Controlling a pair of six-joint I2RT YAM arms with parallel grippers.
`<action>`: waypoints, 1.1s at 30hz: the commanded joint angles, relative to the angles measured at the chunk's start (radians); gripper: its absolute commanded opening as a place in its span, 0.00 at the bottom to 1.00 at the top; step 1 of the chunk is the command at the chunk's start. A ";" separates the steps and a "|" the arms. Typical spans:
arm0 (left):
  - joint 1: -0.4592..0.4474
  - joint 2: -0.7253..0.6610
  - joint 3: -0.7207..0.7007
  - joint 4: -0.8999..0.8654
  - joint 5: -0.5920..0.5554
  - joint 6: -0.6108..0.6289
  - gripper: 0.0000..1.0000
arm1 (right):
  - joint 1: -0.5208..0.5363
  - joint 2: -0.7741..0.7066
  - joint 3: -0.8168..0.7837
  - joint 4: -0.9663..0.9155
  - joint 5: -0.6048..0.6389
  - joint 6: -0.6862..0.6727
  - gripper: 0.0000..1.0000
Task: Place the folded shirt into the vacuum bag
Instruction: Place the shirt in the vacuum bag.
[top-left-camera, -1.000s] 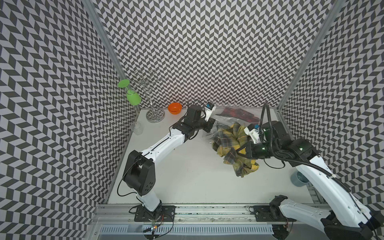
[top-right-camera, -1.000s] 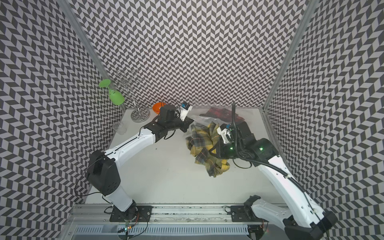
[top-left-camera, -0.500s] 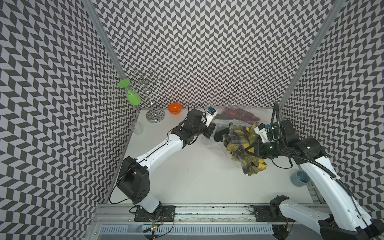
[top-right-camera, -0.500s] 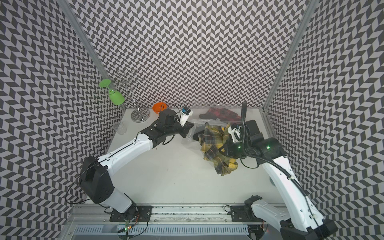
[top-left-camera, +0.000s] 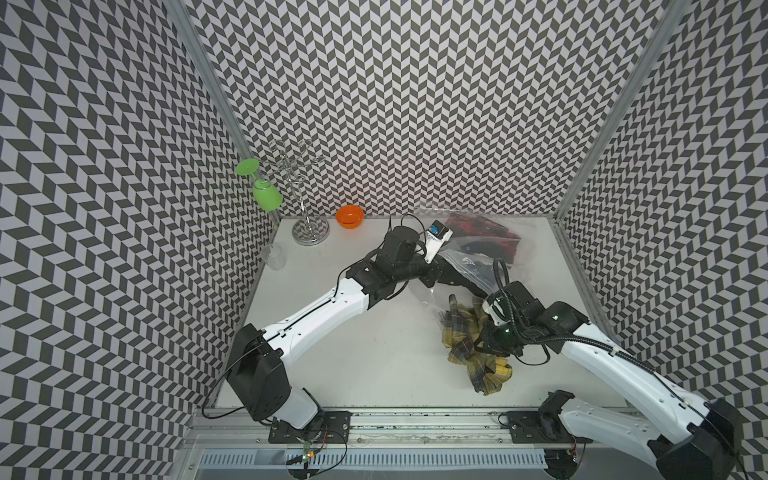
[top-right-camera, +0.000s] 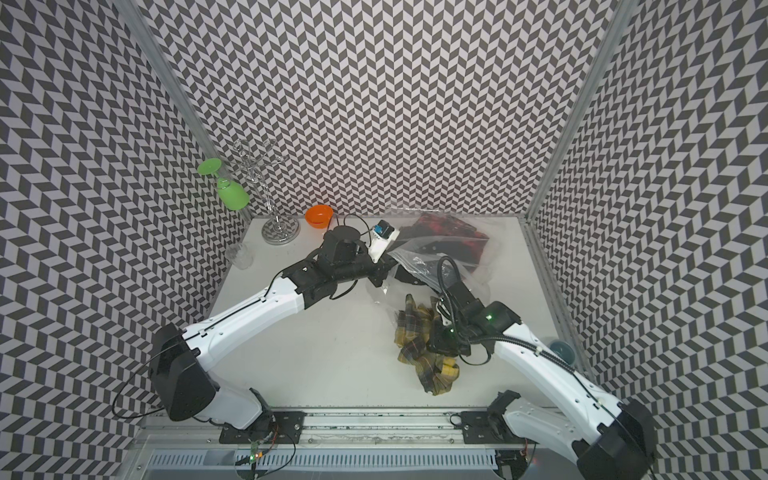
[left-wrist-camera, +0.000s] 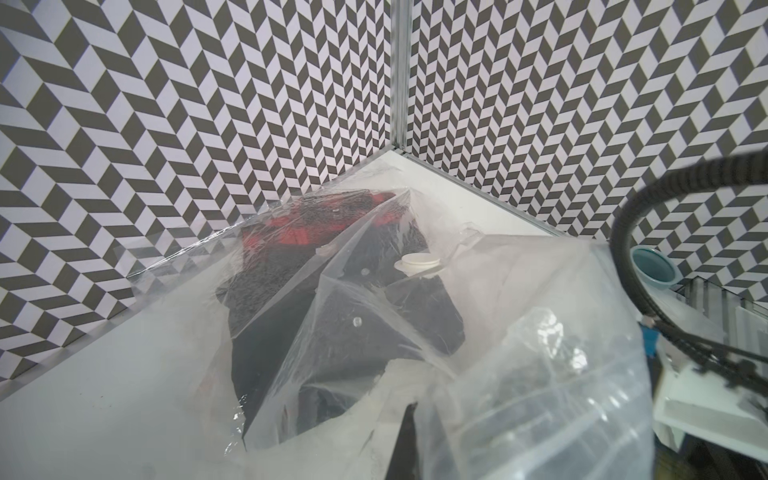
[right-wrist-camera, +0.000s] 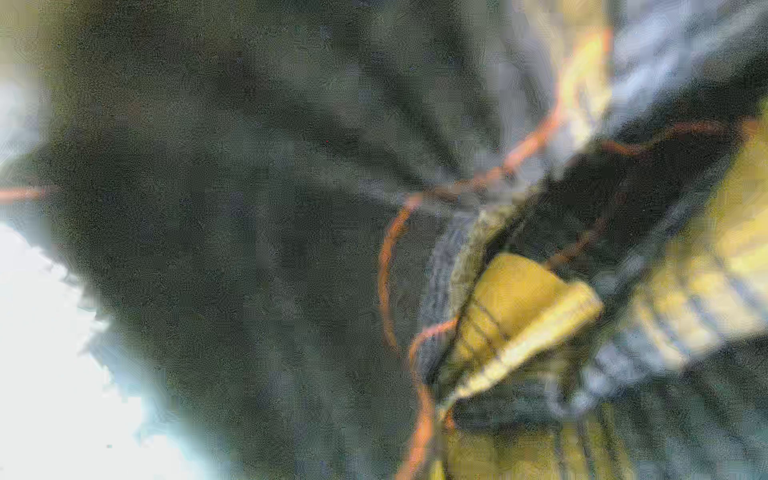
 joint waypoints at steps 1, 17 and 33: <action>-0.048 -0.063 -0.042 0.035 0.034 -0.009 0.00 | -0.099 -0.055 0.021 0.082 0.086 0.000 0.00; -0.156 -0.099 -0.165 0.078 0.038 -0.039 0.00 | -0.080 0.061 -0.006 0.274 0.017 -0.070 0.04; -0.157 -0.102 -0.169 0.083 0.035 -0.050 0.00 | -0.183 0.144 0.055 0.165 0.152 -0.203 0.99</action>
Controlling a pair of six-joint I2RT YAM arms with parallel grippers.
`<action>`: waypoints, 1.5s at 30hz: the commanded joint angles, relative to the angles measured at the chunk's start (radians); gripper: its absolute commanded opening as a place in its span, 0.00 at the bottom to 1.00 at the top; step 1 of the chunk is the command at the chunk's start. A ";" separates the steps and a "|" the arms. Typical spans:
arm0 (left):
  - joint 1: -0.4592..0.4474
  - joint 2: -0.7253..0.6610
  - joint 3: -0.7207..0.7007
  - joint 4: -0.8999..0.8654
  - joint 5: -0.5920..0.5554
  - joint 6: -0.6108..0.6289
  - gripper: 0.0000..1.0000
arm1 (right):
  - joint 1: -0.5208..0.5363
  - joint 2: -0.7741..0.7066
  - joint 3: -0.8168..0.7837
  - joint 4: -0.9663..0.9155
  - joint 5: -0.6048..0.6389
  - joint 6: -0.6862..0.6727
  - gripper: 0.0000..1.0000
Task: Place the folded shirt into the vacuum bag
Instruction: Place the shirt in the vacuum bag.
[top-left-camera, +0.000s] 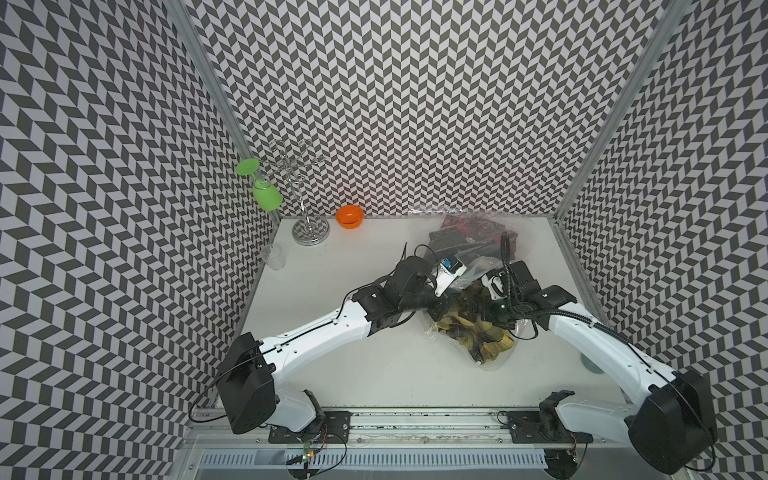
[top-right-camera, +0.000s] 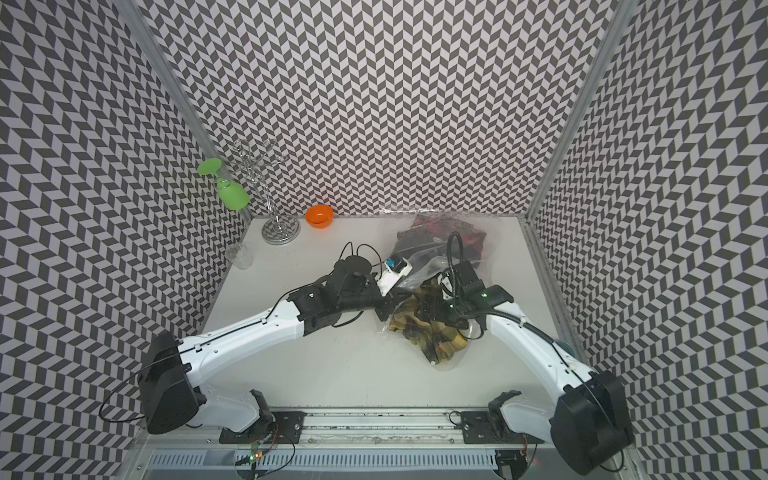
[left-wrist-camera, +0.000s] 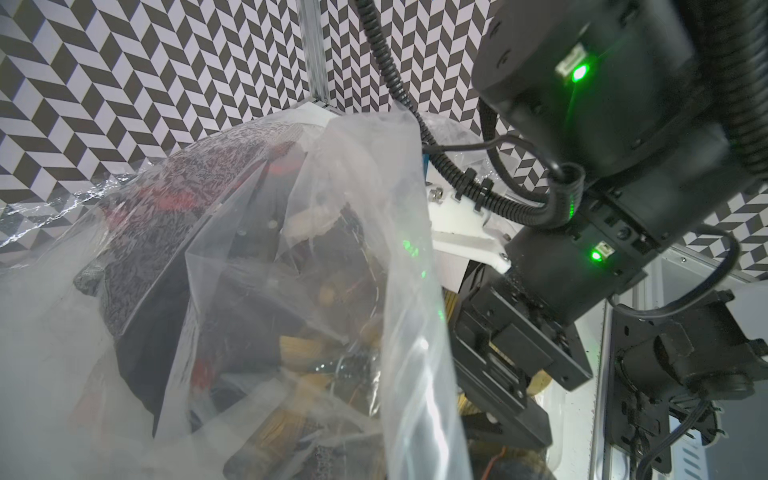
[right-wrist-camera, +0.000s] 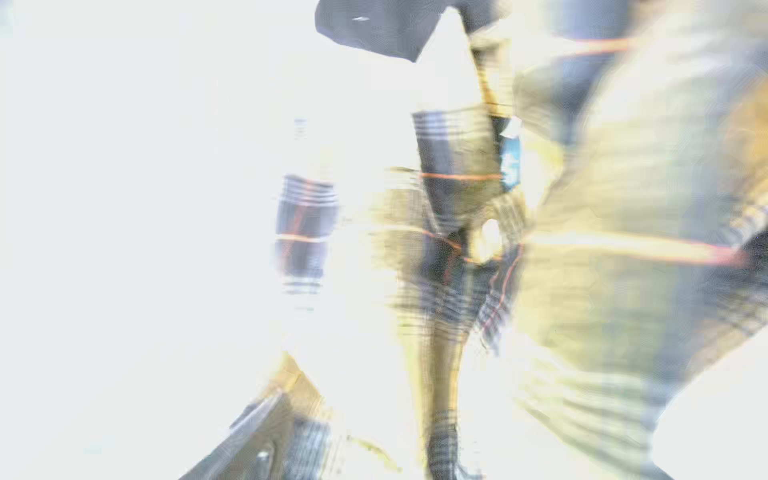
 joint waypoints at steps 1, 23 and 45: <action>-0.012 -0.030 0.003 0.046 0.026 -0.011 0.00 | -0.020 -0.040 0.038 -0.093 0.210 0.005 0.99; -0.129 -0.023 -0.108 0.151 0.050 -0.133 0.00 | 0.049 -0.385 -0.321 0.147 -0.019 0.433 0.53; -0.150 -0.021 -0.140 0.129 -0.007 -0.120 0.00 | -0.361 -0.103 -0.327 0.371 0.024 0.235 0.59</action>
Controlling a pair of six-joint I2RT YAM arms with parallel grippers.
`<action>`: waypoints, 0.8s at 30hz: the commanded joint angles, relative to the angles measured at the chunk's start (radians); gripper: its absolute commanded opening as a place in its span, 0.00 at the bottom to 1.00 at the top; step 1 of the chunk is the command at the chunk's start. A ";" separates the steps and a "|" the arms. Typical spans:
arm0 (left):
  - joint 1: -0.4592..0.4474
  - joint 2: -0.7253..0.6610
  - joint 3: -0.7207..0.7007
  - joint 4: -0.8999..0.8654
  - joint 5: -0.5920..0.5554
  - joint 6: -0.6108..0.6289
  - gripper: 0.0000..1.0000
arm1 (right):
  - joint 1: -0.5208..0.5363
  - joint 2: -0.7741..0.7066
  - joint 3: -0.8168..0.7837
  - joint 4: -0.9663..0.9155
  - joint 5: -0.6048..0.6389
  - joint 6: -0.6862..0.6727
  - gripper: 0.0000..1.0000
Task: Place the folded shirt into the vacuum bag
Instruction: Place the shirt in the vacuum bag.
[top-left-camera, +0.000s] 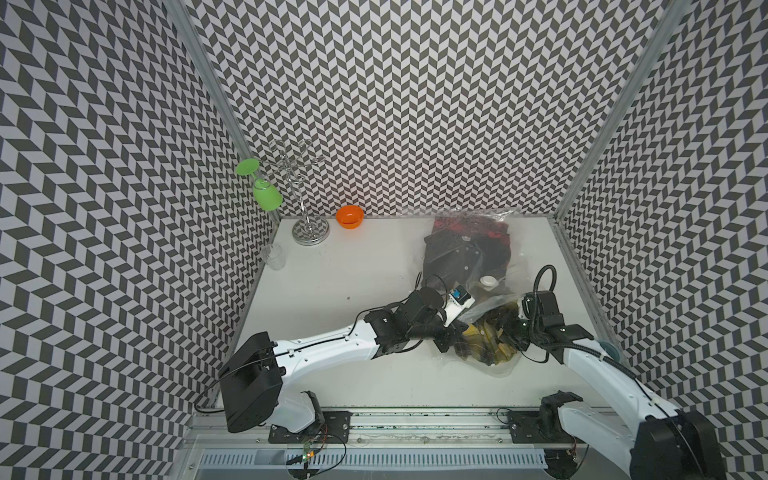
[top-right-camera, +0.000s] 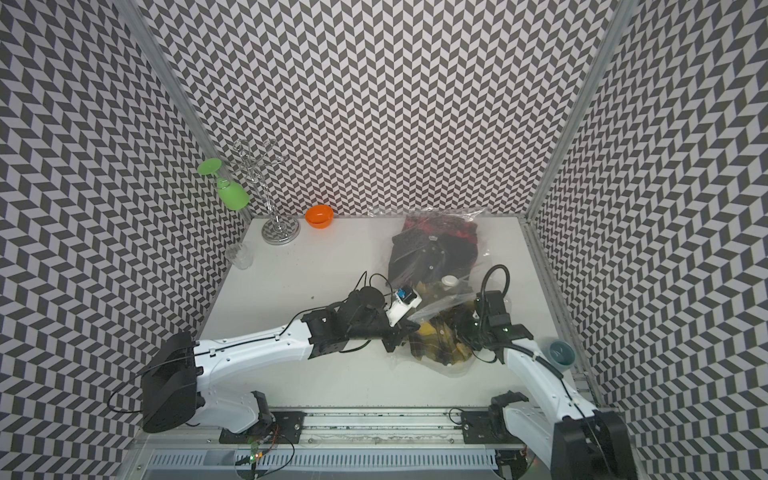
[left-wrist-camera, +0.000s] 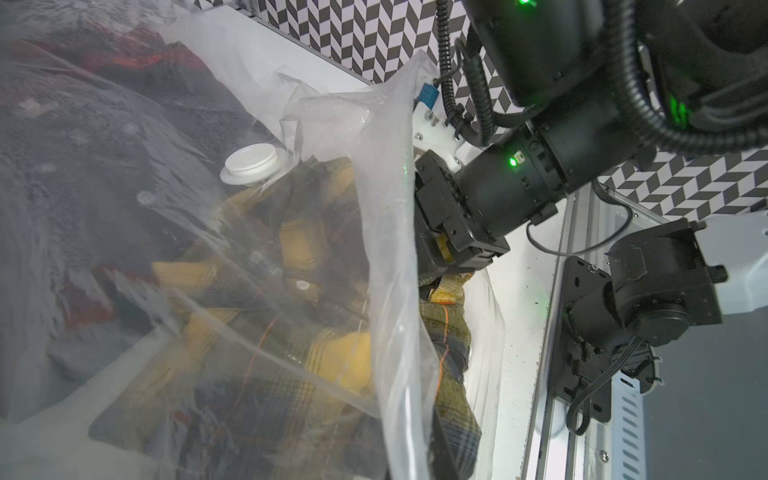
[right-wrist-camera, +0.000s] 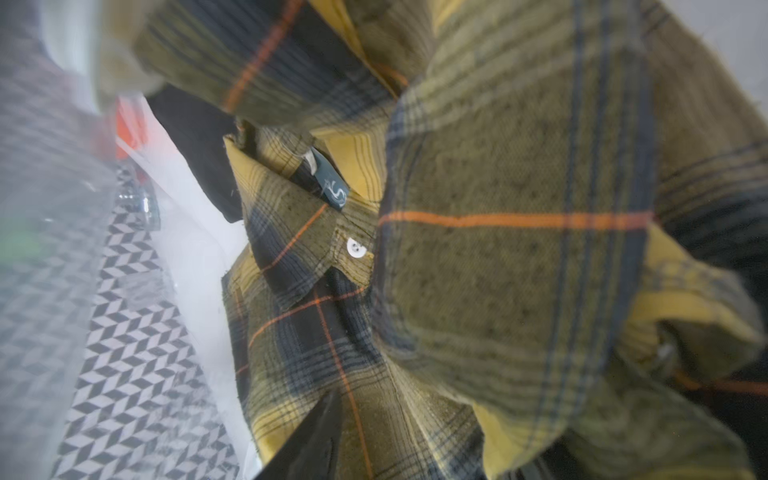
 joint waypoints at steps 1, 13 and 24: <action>-0.007 -0.029 0.031 0.020 0.006 -0.001 0.00 | -0.078 0.071 0.087 0.007 0.059 -0.111 0.59; 0.025 0.047 0.100 0.073 -0.017 -0.027 0.00 | -0.063 -0.167 0.134 -0.330 -0.041 -0.218 0.75; 0.067 0.165 0.227 0.079 0.000 -0.025 0.00 | 0.059 -0.281 0.229 -0.467 -0.013 -0.120 0.73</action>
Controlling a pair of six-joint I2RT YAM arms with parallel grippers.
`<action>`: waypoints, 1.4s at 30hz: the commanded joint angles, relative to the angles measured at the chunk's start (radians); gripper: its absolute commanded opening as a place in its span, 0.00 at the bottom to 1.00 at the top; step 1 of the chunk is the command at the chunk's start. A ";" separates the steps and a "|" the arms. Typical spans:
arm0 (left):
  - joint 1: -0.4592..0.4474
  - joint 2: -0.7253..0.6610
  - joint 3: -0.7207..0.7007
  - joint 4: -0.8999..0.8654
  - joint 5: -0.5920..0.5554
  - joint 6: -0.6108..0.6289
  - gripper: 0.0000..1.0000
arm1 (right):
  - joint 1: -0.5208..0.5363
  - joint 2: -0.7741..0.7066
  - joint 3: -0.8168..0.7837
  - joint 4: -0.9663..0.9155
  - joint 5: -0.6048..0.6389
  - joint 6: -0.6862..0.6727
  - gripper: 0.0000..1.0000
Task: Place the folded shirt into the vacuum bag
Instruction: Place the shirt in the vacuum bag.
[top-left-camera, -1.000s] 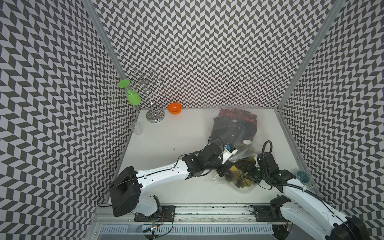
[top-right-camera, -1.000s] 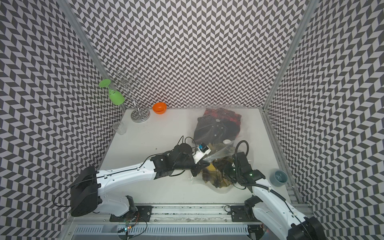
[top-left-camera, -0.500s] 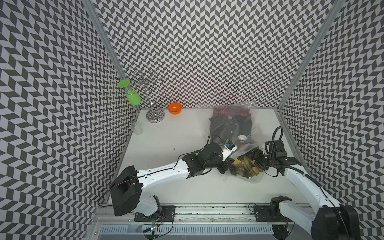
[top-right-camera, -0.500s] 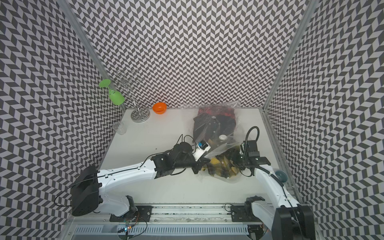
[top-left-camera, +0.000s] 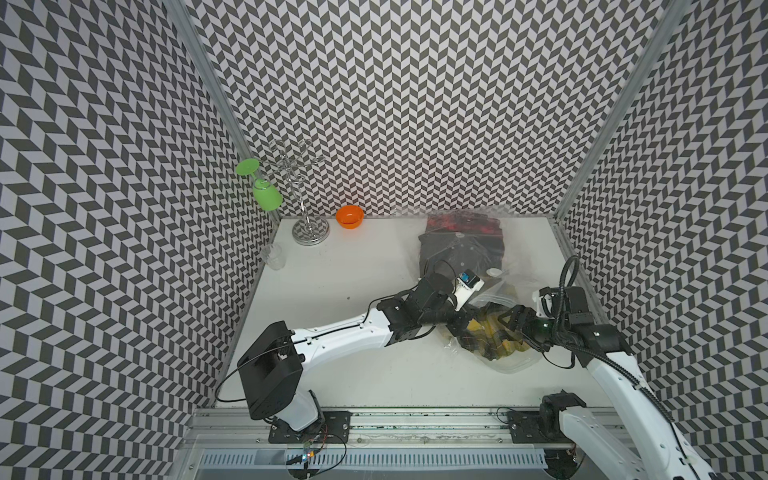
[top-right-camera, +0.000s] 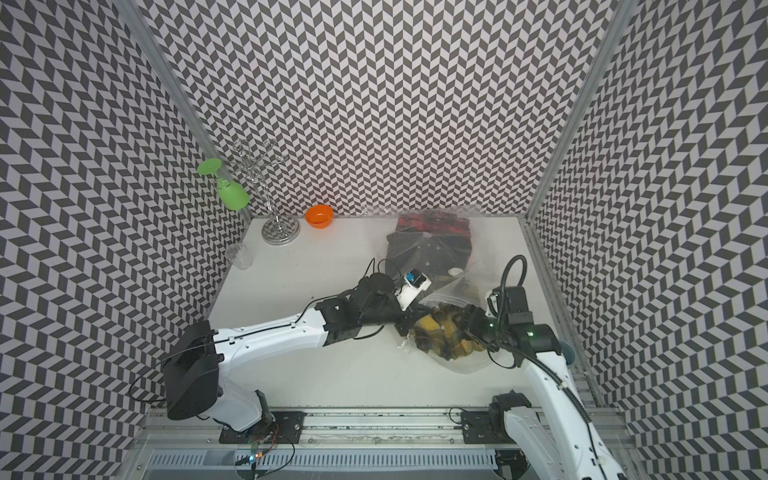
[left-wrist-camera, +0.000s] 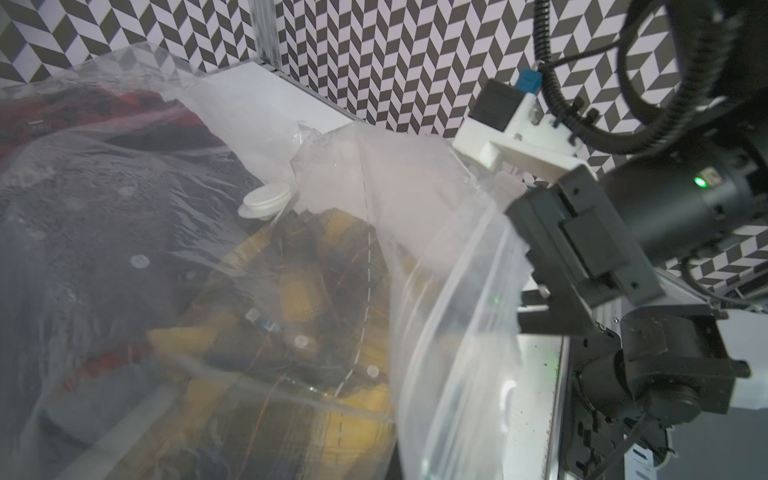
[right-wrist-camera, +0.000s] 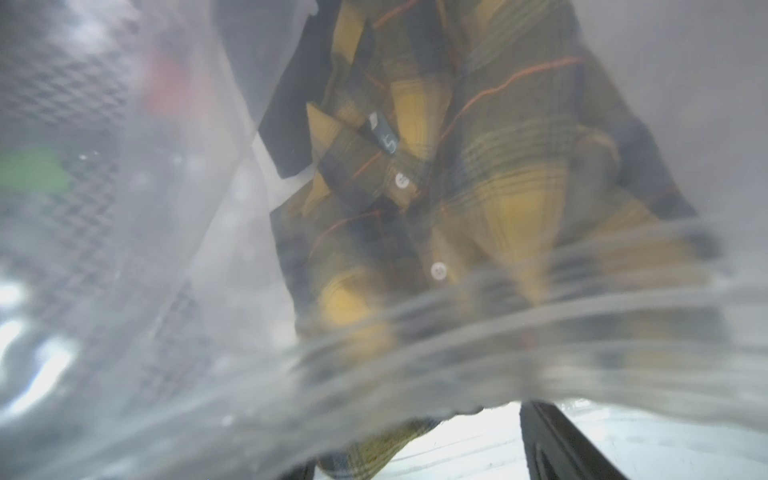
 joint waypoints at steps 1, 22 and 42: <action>0.030 0.039 0.081 0.030 0.007 0.004 0.00 | 0.075 -0.025 0.031 -0.012 0.033 0.076 0.72; -0.053 -0.028 0.026 -0.026 0.066 0.015 0.00 | 0.221 0.094 -0.446 0.733 -0.112 0.595 0.74; -0.115 -0.071 -0.089 -0.057 0.035 0.027 0.00 | 0.225 0.318 -0.339 1.149 0.069 0.568 0.60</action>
